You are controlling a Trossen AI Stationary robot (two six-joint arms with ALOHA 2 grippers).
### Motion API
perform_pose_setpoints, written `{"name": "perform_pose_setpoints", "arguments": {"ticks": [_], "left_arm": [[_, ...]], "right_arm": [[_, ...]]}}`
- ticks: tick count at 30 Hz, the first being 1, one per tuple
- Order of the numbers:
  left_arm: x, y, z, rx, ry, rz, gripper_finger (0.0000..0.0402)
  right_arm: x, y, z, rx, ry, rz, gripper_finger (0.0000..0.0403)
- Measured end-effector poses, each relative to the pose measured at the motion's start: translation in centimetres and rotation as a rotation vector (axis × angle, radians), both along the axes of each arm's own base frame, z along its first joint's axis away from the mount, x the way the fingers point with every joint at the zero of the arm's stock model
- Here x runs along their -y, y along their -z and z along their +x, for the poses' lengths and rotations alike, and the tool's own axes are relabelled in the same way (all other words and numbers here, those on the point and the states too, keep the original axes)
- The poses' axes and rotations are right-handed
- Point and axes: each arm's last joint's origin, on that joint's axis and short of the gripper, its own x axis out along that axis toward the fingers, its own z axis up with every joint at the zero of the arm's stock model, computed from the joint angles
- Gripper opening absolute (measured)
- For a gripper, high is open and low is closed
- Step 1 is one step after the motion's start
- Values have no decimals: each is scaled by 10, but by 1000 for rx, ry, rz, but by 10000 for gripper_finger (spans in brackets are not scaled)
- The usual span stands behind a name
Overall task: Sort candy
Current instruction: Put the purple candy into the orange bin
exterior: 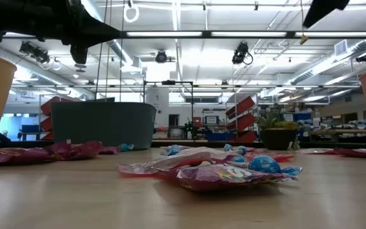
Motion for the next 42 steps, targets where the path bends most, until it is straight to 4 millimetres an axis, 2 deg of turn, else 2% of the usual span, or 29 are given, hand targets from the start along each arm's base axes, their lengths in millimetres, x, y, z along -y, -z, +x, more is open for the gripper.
{"name": "perform_pose_setpoints", "arguments": {"ticks": [7,15,27,42], "left_arm": [[0,0,0,-1,0,1,6],[0,3,0,-47,0,55,6],[0,9,0,-128,3,118,6],[0,12,-1,-163,5,151,6]], "right_arm": [[26,10,21,-41,206,75,2],[48,29,43,-168,316,204,13],[65,61,70,-328,401,300,36],[86,92,87,-473,541,378,70]]}}
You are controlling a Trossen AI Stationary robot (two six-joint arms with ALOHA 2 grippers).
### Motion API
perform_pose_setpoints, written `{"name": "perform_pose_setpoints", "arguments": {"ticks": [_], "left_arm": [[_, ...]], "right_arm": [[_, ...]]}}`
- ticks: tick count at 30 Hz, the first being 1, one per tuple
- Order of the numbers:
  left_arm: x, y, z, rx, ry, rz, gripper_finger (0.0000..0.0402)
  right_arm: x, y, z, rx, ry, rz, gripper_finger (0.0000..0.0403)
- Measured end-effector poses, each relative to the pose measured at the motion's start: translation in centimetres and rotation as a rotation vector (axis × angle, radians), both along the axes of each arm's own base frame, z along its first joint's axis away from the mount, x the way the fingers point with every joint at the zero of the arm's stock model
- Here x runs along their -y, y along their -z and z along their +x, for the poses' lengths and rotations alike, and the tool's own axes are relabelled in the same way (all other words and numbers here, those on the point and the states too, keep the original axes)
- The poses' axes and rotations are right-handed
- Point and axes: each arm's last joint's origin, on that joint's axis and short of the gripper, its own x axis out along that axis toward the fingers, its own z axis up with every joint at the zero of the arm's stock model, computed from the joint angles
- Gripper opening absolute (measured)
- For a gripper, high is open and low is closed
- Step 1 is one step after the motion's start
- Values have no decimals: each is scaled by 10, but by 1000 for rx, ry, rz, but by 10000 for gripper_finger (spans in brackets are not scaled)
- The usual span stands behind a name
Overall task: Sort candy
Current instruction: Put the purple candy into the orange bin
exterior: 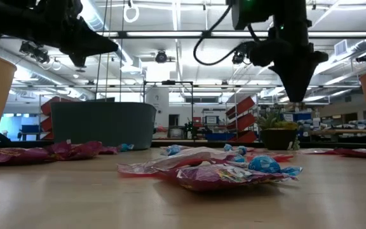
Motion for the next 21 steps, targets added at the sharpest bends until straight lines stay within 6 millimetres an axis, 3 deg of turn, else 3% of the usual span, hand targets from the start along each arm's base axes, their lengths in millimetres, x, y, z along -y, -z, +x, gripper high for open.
{"name": "perform_pose_setpoints", "arguments": {"ticks": [10,21], "left_arm": [[0,5,-1,-53,0,7,6],[0,5,-1,-58,0,11,6]], "right_arm": [[8,21,2,-173,73,9,101],[9,61,16,-330,63,14,132]]}}
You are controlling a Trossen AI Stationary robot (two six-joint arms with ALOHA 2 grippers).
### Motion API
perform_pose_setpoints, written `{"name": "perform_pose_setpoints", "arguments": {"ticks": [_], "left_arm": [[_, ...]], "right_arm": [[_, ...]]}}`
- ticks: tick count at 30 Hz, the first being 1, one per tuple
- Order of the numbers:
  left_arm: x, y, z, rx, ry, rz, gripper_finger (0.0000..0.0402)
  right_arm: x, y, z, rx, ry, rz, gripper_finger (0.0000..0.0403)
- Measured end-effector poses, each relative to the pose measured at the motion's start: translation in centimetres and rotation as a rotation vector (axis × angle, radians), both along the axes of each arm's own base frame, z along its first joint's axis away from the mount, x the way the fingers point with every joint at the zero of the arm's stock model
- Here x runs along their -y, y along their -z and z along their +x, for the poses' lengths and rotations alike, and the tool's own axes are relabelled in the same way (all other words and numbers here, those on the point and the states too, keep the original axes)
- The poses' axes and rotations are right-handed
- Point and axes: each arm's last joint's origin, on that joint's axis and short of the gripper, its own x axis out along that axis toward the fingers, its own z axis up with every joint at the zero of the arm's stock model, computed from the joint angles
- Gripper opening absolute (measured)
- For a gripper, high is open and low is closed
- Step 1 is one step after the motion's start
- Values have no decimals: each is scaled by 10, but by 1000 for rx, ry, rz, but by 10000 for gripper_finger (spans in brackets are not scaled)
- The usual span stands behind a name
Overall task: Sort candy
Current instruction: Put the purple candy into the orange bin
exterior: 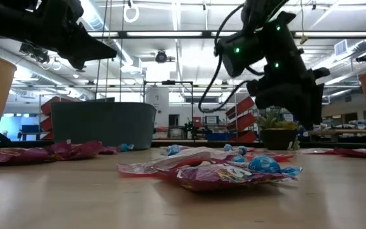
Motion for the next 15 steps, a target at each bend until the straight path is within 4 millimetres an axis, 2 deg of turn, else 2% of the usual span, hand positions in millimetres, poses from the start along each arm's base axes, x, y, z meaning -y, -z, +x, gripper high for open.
{"name": "perform_pose_setpoints", "arguments": {"ticks": [7,15], "left_arm": [[0,1,0,-13,0,1,6],[0,3,-1,-34,0,3,6]], "right_arm": [[7,16,1,-97,-17,26,149],[12,19,0,-124,-8,31,160]]}}
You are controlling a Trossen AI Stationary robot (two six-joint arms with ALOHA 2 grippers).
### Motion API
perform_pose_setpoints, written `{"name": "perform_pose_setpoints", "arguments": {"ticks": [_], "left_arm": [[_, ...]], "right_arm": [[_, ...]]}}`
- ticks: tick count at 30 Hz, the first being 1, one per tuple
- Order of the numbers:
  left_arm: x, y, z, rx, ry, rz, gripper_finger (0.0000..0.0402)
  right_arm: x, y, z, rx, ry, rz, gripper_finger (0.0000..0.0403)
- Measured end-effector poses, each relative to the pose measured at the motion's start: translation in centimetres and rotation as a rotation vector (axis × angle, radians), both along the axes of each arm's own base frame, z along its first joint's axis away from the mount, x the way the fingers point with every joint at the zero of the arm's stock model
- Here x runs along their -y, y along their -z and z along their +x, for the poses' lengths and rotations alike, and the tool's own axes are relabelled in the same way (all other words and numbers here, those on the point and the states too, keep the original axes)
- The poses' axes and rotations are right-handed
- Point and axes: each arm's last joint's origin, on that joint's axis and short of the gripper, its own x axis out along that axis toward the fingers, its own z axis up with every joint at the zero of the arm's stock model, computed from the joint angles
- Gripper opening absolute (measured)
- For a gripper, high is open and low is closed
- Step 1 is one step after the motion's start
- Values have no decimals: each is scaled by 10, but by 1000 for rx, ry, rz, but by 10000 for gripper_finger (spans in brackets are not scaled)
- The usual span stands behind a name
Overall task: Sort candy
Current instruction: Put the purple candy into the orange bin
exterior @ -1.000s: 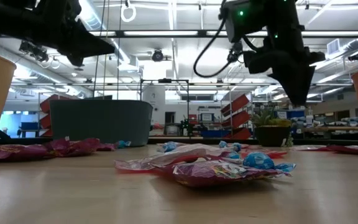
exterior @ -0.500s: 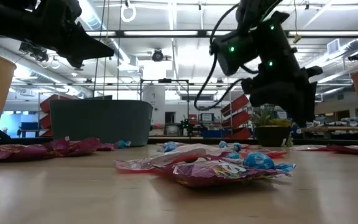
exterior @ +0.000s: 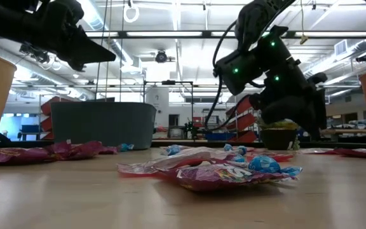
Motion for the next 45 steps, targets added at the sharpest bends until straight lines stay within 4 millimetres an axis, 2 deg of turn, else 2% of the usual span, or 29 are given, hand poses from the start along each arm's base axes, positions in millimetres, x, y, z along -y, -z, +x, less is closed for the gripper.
{"name": "perform_pose_setpoints", "arguments": {"ticks": [6,20,31,45], "left_arm": [[0,1,0,-6,-1,0,6],[0,1,0,-5,-1,0,6],[0,1,0,-5,-1,-1,6],[0,1,0,-8,-1,0,6]], "right_arm": [[0,6,-3,-9,7,-3,161],[-3,36,-21,-6,56,27,161],[6,40,-28,-19,95,59,157],[19,42,-30,2,89,148,76]]}}
